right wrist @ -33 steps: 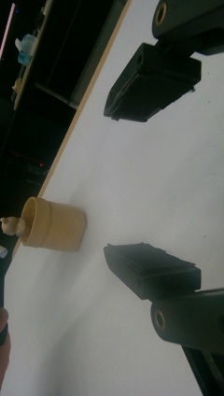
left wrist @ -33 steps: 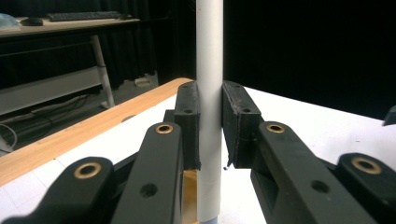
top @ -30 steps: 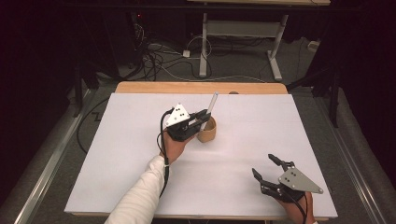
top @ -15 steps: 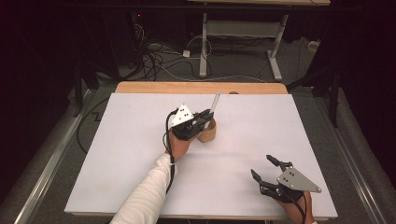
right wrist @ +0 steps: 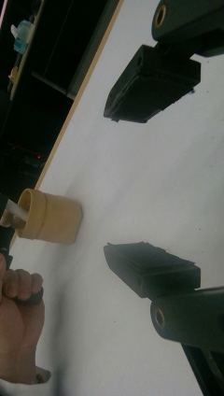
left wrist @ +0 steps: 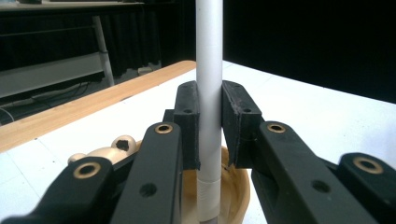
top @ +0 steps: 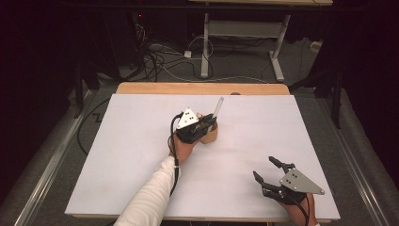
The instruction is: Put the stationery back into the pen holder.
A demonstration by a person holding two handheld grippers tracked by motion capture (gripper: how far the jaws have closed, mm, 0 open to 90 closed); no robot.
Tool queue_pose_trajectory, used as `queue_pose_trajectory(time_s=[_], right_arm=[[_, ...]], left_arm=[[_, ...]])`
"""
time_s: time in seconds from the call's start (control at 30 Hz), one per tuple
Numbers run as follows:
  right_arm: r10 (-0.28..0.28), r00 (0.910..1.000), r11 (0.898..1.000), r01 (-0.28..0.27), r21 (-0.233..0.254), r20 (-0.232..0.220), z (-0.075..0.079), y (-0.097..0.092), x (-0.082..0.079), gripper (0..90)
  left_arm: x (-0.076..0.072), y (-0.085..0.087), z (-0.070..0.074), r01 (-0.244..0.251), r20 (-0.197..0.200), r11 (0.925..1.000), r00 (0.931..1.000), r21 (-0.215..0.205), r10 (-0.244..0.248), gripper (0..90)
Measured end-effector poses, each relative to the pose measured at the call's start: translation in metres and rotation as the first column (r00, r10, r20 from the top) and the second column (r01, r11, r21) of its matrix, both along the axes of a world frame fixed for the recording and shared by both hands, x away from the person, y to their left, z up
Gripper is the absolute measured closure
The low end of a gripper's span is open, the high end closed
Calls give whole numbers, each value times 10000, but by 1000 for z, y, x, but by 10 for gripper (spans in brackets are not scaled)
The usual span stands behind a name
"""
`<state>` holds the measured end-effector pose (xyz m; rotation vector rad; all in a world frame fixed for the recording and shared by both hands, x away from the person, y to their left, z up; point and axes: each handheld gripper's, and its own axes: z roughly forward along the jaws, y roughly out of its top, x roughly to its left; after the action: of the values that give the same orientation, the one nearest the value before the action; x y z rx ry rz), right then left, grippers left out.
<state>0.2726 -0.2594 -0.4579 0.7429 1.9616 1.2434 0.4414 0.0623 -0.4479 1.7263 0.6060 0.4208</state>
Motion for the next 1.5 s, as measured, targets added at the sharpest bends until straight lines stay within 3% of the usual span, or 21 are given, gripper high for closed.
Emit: queue_pose_trajectory(time_s=[0.2, 0.27, 0.53, 1.0, 1.23, 1.33, 1.4, 1.5], right_arm=[[6, 10000, 10000, -6, -6, -34, -1, 1, 0, 292], [15, 10000, 10000, -15, -23, -45, -1, 1, 0, 292], [21, 10000, 10000, -21, -8, -66, -1, 1, 0, 294], [78, 9999, 9999, -79, -86, -140, -3, 4, 0, 294], [39, 9999, 9999, -40, -96, -133, -3, 4, 0, 294], [80, 9999, 9999, -82, -143, -129, -3, 5, 0, 296], [128, 9998, 9997, -130, -185, -130, -3, 5, 0, 296], [133, 9998, 9998, -135, -160, -163, -4, 6, 1, 297]], left_arm=[[-1, 0, -1, -133, -56, 9999, 9999, 30, 133, 746], [-2, 0, -1, -126, -51, 9999, 9999, -34, 126, 691], [-2, 2, 2, -164, 0, 9998, 9999, -124, 164, 693], [-8, 7, 17, -142, 451, 9990, 9989, 414, 123, 628], [-11, 10, 23, -455, 551, 9961, 9976, 761, 414, 485], [-12, 11, 25, -506, 617, 9945, 9971, 914, 451, 464], [-12, 11, 26, -717, 662, 9922, 9957, 1021, 651, 375], [-13, 11, 27, -652, 648, 9919, 9962, 1086, 584, 339]])
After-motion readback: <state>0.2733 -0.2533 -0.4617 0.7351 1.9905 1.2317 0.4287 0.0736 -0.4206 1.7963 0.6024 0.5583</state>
